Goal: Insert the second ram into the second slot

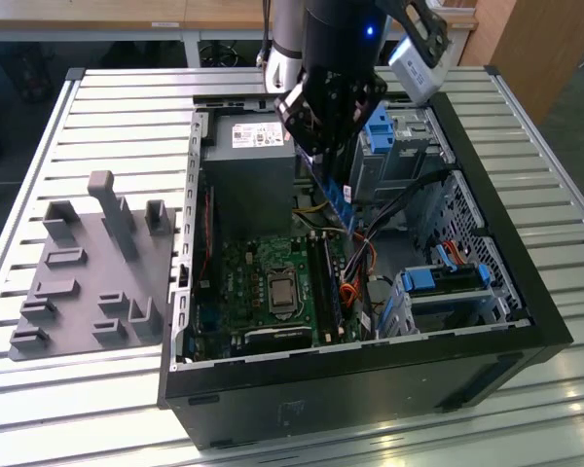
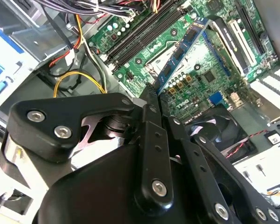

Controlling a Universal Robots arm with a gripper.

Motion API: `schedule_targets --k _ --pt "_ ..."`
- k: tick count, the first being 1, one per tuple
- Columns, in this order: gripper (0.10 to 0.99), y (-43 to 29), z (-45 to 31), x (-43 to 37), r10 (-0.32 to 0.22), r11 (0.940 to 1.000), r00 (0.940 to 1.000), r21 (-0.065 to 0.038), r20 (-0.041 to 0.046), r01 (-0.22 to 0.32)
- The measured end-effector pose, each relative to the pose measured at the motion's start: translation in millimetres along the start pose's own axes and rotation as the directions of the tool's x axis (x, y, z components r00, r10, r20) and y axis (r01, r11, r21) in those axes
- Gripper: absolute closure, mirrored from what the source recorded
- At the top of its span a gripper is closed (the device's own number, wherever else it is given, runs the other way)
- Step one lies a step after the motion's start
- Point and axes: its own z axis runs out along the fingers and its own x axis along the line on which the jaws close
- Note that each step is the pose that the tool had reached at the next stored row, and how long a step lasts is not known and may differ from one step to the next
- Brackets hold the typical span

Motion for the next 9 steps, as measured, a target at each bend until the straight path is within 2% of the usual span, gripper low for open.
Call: schedule_targets --k 9 --pt "0.949 0.0 0.1 0.0 0.091 0.9959 0.9959 0.000 -0.0006 -0.091"
